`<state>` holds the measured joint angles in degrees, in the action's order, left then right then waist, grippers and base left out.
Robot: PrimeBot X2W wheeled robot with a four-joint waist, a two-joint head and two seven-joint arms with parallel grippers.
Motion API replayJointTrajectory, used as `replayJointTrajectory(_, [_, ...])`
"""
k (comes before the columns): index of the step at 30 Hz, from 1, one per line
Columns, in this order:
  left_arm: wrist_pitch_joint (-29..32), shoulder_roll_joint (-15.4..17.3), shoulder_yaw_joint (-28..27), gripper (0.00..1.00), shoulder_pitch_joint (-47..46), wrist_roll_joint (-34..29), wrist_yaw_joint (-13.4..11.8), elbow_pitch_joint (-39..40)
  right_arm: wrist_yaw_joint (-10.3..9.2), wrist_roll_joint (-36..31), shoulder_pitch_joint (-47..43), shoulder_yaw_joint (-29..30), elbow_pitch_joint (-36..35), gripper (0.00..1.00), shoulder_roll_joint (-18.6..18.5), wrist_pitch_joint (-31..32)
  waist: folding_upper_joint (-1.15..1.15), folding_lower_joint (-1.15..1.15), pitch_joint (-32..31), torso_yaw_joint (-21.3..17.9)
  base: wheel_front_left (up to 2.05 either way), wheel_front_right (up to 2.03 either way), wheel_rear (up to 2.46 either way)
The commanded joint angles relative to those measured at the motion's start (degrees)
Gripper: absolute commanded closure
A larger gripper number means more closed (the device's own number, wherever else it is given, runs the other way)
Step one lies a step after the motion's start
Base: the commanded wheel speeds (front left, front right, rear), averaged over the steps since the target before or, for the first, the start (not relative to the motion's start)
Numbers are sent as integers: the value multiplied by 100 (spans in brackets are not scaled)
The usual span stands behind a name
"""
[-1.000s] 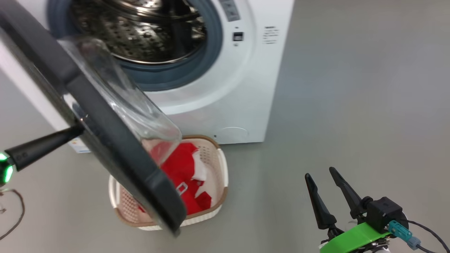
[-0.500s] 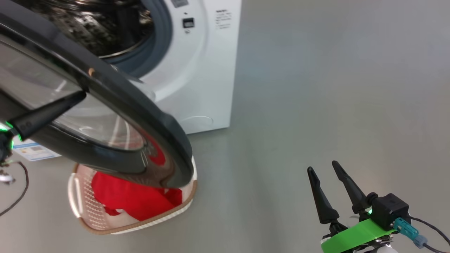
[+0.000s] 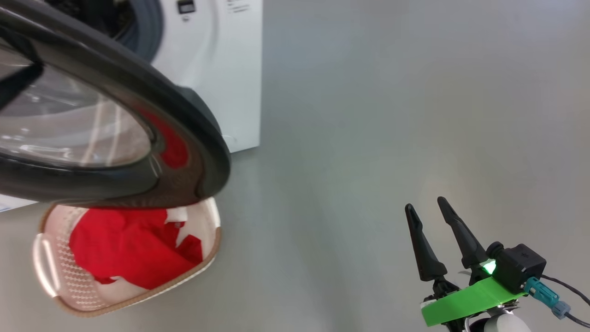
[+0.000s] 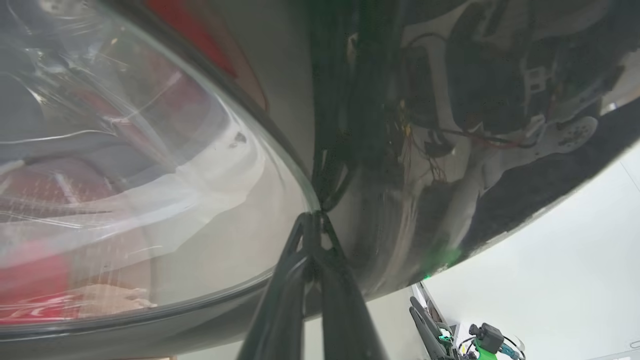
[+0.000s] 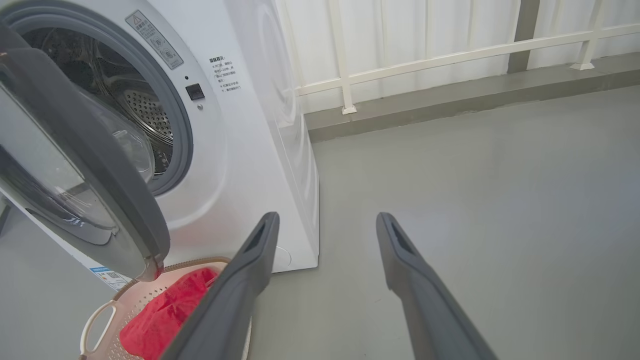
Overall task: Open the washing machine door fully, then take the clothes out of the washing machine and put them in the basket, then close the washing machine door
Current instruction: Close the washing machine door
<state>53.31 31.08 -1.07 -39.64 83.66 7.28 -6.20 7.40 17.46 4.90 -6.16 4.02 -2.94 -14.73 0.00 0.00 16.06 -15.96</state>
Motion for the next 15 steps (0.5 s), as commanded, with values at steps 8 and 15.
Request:
replayJointTrajectory(8, [-668, 476, 43, 100, -497, -97, 21, -221, 9, 42, 92, -68, -190, 0, 6, -27, 0, 0, 139, -287, 0, 0, 0])
replayJointTrajectory(15, [-1117, 580, 270, 100, -648, -20, 21, -459, 9, 15, 114, -32, -226, 0, 6, -27, 0, 0, 158, -298, 0, 0, 0])
